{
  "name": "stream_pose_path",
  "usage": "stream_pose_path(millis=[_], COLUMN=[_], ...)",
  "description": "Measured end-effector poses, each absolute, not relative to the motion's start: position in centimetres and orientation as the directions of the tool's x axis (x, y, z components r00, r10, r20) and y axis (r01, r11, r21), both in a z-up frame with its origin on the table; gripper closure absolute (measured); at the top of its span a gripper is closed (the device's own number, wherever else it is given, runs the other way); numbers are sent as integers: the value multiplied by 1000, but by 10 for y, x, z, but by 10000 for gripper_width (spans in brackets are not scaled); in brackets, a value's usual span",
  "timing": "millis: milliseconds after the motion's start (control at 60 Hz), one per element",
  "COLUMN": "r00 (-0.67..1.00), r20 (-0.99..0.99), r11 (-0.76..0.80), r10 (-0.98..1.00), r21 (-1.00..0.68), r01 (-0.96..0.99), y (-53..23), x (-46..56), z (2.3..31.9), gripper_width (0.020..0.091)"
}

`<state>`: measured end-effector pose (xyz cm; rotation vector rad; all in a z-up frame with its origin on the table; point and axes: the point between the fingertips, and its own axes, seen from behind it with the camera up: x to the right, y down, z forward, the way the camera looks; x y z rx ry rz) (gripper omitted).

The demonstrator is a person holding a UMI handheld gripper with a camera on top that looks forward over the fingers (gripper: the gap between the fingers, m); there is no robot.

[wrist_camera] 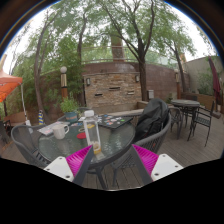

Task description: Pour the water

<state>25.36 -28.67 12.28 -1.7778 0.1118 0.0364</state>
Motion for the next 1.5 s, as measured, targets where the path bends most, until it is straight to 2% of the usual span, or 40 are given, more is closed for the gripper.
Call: stream_pose_path(millis=[350, 683, 717, 733, 767, 783, 1067, 1167, 1233, 1267, 1283, 1350, 1500], r00=[998, 998, 999, 999, 998, 997, 988, 989, 992, 988, 984, 950, 744], r20=[-50, 7, 1, -2, 8, 17, -32, -20, 51, 118, 153, 307, 668], r11=[-170, -144, -150, -158, -164, -164, -150, -176, -201, -203, -200, -192, -136], r10=[27, -55, -43, -42, -65, -71, -151, -146, -119, -101, -91, -59, 8], r21=[-984, -990, -989, -987, -987, -986, -987, -983, -979, -975, -971, -937, -736], r01=[-45, -1, -6, -9, -3, 6, -55, -46, 26, 96, 132, 291, 663], y=[-157, -61, -54, -52, -48, -46, -44, -40, -33, -29, -27, -17, 20], x=[174, 163, 159, 160, 164, 165, 161, 152, 142, 133, 131, 121, 78], z=[95, 82, 80, 78, 77, 78, 76, 74, 77, 84, 89, 111, 153], gripper_width=[268, 272, 322, 385, 584, 604, 604, 642, 665, 666, 695, 694, 696])
